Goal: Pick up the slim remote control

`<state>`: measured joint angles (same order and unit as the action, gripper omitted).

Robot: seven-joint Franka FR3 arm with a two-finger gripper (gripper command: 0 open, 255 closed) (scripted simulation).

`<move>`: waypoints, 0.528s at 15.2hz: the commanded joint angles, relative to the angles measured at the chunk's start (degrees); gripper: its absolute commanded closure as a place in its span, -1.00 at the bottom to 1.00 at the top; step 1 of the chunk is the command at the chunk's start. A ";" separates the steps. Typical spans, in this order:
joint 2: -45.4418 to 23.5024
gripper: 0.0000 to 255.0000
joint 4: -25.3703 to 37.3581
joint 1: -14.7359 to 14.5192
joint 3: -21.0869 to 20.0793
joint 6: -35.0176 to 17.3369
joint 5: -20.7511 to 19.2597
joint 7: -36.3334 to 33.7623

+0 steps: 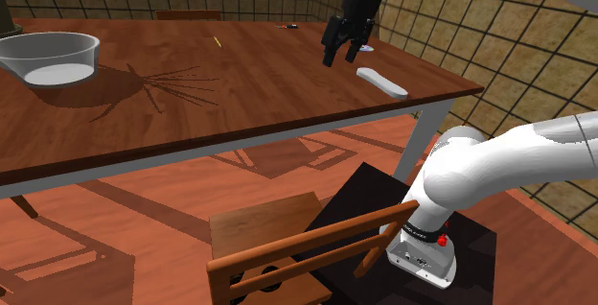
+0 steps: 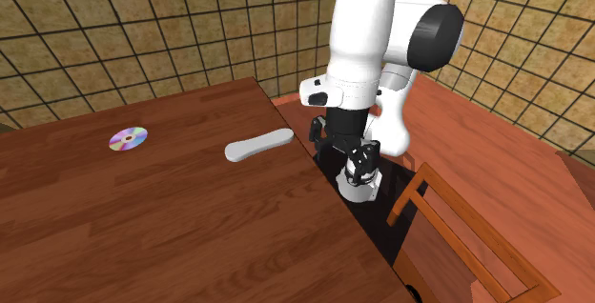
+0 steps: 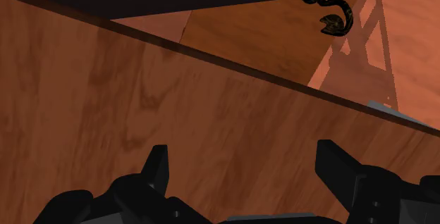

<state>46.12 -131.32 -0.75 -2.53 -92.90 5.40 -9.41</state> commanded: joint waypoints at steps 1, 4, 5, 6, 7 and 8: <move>0.00 -1.00 0.00 0.00 0.00 0.00 0.00 0.00; -0.10 -1.00 -1.29 1.85 2.91 -0.18 -2.38 2.09; -0.21 -1.00 -1.64 2.49 3.88 -0.27 -3.20 2.79; -0.37 -1.00 -1.95 3.13 4.86 -0.37 -4.03 3.48; -0.56 -1.00 -2.22 3.78 5.83 -0.49 -4.86 4.18; -0.79 -1.00 -2.45 4.43 6.81 -0.62 -5.70 4.87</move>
<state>45.26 -133.75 2.97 3.20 -93.92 0.63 -5.34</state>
